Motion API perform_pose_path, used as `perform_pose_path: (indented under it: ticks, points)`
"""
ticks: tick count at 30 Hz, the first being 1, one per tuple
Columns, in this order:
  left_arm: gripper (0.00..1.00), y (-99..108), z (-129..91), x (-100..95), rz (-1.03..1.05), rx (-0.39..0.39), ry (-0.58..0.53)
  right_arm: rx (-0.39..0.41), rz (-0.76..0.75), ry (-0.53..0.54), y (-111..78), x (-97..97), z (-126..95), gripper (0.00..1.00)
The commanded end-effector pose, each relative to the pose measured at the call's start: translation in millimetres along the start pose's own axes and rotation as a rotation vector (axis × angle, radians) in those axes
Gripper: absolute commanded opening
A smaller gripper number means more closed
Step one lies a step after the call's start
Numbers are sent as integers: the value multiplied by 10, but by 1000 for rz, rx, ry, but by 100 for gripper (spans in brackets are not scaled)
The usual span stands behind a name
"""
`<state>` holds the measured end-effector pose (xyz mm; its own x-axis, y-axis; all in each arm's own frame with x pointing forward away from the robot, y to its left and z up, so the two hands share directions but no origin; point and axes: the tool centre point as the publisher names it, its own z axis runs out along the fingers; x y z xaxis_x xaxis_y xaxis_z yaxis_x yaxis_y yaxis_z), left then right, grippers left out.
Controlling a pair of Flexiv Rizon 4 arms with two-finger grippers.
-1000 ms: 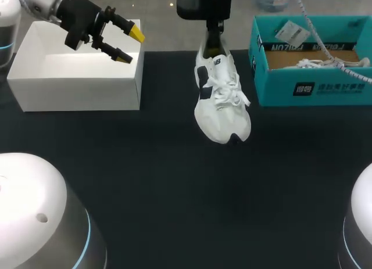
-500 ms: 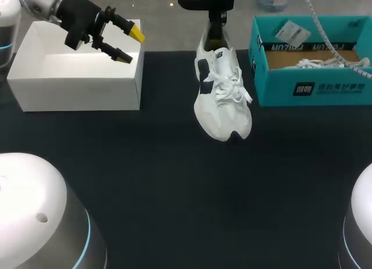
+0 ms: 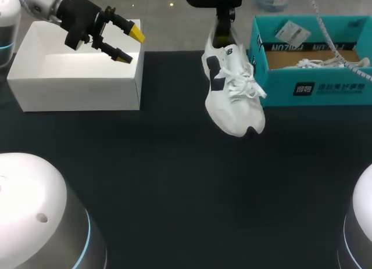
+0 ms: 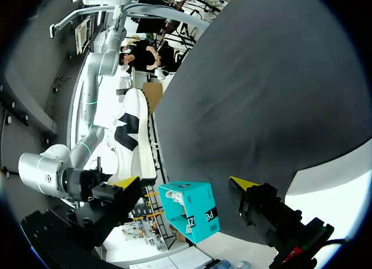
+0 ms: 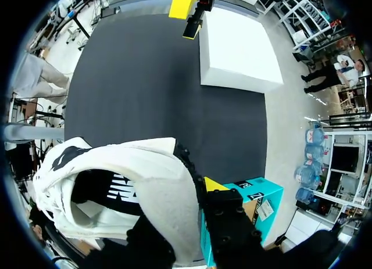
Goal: Take the shoe out of the shoebox, open the shoe tongue, remove and reinsert the insole, then place the shoe into the shoebox
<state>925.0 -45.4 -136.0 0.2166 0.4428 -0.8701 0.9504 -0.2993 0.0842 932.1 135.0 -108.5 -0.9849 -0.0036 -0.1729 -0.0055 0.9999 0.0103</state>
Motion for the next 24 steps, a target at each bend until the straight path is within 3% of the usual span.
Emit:
perform_pose_path:
  ticks: [1, 13, 14, 18, 24]
  points:
    - [100, -1, -3, -3, 0, 0, 3, -43, -12, -11, -399, 30, -62, 0]
    - [100, -1, -3, -3, 0, 0, 3, -1, -45, -42, -1266, -124, -81, 0]
    - [100, -1, -3, -3, 0, 0, 3, 29, -28, -39, -1331, -149, -72, 0]
    - [100, -1, -3, -3, 0, 0, 3, 36, 8, -45, -1509, -216, -71, 0]
    - [100, -1, -3, -3, 0, 0, 3, 36, 8, -45, -1509, -216, -71, 0]
